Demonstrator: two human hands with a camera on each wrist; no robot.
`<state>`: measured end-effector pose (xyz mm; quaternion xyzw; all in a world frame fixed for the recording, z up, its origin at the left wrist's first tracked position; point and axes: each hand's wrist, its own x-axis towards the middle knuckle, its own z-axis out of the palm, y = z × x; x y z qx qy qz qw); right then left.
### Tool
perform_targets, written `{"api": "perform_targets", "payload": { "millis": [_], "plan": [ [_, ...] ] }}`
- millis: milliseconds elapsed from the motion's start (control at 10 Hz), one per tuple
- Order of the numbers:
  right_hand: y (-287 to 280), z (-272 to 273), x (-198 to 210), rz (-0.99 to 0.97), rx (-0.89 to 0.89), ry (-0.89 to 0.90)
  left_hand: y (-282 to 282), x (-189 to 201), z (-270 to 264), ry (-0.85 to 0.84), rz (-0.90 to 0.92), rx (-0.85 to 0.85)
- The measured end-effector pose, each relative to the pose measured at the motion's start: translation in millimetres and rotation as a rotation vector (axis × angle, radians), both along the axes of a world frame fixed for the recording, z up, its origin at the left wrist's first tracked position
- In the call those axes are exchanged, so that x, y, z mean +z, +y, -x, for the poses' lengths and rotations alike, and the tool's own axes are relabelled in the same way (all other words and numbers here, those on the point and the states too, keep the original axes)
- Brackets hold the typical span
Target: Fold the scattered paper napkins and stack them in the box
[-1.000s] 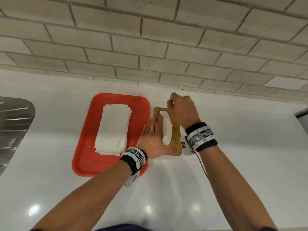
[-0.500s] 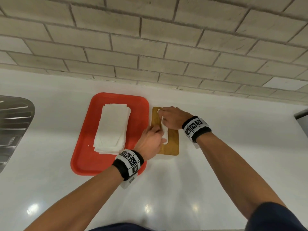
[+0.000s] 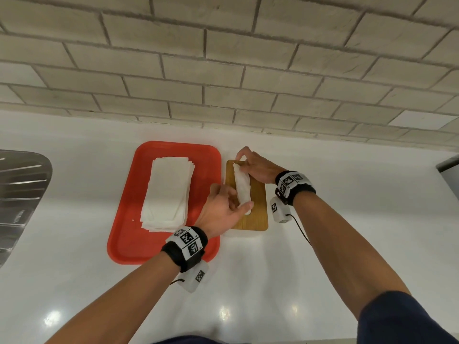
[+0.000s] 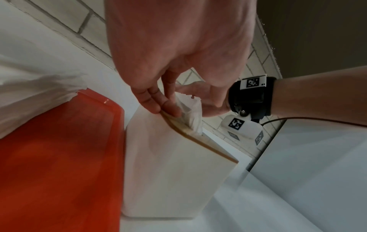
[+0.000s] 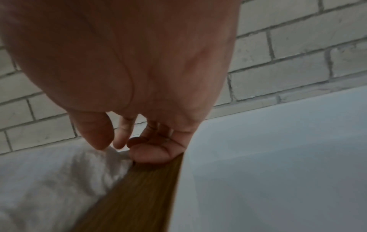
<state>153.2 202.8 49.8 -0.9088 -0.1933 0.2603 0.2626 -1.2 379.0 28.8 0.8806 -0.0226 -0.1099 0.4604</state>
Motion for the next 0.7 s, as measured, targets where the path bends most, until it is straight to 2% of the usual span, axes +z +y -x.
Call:
{"api": "perform_targets", "payload": {
  "millis": [200,300,400,500,600,700],
  "plan": [
    [2,-3,-8,0.101,0.027,-0.045,-1,-3,-4,-0.001,-0.089,-0.092],
    [10,-2,-8,0.176,-0.015,-0.073,-2,-6,-3,-0.026,-0.122,-0.101],
    [16,1,-8,0.157,-0.076,-0.114,-1,-9,1,-0.047,-0.123,-0.105],
    [15,14,-1,0.016,-0.122,-0.103,4,-9,6,-0.067,-0.060,-0.037],
    [-4,40,7,-0.103,-0.229,-0.147,13,-9,22,-0.161,0.023,0.090],
    [-41,82,12,-0.238,-0.406,-0.190,30,-10,58,-0.182,0.127,0.152]
  ]
}}
